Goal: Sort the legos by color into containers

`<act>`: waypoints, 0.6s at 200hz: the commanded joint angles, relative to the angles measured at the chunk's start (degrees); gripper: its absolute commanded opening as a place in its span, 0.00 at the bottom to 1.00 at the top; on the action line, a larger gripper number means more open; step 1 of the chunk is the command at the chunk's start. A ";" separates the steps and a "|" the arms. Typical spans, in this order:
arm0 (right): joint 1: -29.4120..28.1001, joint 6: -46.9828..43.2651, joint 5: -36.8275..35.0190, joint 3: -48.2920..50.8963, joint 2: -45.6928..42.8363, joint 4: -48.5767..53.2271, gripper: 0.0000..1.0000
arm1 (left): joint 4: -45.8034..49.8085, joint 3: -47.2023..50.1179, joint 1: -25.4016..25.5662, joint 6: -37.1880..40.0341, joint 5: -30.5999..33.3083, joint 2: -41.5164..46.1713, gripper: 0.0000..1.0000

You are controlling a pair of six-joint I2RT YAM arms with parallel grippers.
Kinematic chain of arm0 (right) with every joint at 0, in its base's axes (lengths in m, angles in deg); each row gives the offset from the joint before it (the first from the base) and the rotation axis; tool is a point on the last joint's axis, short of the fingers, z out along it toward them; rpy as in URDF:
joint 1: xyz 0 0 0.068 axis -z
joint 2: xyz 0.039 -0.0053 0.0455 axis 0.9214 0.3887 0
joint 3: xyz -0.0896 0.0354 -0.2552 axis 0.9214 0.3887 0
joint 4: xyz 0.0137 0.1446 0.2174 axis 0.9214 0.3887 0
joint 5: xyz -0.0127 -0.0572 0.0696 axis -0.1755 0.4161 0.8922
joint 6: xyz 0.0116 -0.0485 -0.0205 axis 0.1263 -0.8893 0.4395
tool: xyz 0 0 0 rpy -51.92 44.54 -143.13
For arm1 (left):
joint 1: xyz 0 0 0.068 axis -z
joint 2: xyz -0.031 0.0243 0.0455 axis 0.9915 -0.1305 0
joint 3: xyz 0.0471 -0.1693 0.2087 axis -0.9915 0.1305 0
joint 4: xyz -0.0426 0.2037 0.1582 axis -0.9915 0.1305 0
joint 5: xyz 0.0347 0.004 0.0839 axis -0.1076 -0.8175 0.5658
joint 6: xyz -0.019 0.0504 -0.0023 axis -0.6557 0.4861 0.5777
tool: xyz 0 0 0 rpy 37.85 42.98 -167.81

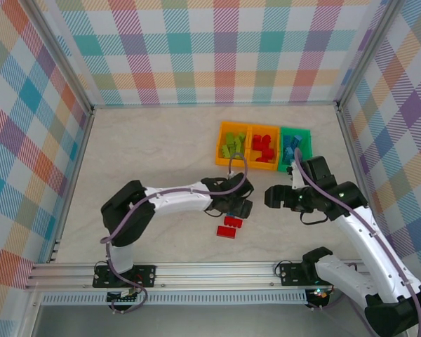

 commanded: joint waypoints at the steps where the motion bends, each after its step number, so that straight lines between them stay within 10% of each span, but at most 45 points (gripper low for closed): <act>1: -0.11 0.47 1.12 0.83 -0.34 -1.91 0.85 | 1.53 -1.84 0.30 -2.83 2.92 -2.58 0.76; 54: -0.11 0.61 0.82 1.54 -0.99 -2.98 0.86 | -0.27 -1.87 0.74 -3.16 3.03 -3.53 0.23; 120: -0.11 5.38 -13.42 0.52 -10.66 -8.42 0.89 | -13.11 -12.87 1.35 9.88 0.74 -1.20 0.19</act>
